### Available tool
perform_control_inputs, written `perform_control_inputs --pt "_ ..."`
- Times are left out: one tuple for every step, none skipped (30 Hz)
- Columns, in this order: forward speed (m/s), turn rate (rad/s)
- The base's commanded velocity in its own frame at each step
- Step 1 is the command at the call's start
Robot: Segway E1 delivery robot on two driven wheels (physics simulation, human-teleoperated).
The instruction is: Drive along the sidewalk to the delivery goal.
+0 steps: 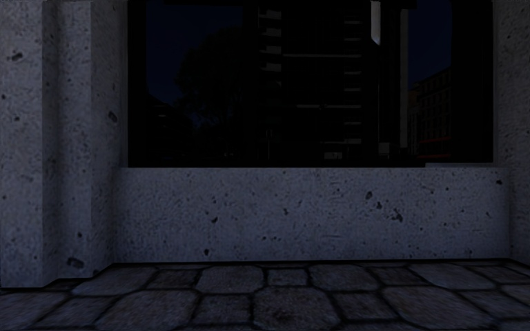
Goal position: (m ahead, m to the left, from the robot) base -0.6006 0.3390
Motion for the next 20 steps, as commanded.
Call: perform_control_inputs --pt "0.00 0.00" --pt "0.00 0.00" --pt "0.00 0.00" --pt "0.00 0.00" --pt "0.00 0.00" --pt "0.00 0.00" --pt "0.00 0.00" --pt "0.00 0.00" --pt "0.00 0.00" --pt "0.00 0.00" --pt "0.00 0.00" --pt "0.00 0.00" --pt "0.00 0.00" --pt "0.00 0.00" --pt "0.00 0.00" --pt "0.00 0.00" --pt "0.00 0.00" --pt "0.00 0.00" --pt "0.00 0.00" --pt "0.00 0.00"
